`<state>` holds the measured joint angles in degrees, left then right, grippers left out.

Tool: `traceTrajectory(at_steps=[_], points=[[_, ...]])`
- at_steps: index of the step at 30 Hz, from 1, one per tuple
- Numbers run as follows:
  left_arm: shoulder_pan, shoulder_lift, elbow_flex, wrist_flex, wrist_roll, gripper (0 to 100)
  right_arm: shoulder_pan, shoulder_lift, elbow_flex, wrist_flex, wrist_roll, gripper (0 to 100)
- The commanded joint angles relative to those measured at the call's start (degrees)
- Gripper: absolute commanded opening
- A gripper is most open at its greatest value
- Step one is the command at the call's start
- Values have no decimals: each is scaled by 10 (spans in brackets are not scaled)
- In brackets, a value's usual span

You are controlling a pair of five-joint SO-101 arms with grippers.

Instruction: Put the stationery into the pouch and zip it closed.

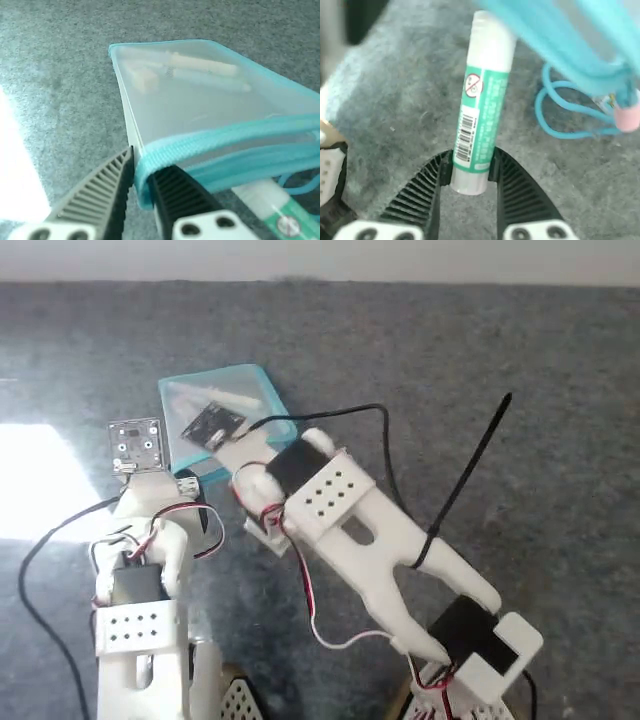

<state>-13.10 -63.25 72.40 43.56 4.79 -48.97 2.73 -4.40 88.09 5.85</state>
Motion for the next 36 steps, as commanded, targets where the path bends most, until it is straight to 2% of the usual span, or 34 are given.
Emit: traceTrajectory(at_steps=[1,6,13,20,31,36], points=[[-5,-4,-9,2,-4,10,21,7,-70,-5,-11,11],[-5,-4,-9,3,-4,10,18,32,-127,49,-11,10],[-6,-4,-7,1,-4,10,9,-32,-160,144,18,11],[-6,-4,-7,2,-4,10,27,-60,-160,145,20,12],[-6,-4,-7,0,-4,10,-20,-136,-138,145,24,12],[-6,-4,-7,1,-4,10,-19,-89,-138,133,30,12]])
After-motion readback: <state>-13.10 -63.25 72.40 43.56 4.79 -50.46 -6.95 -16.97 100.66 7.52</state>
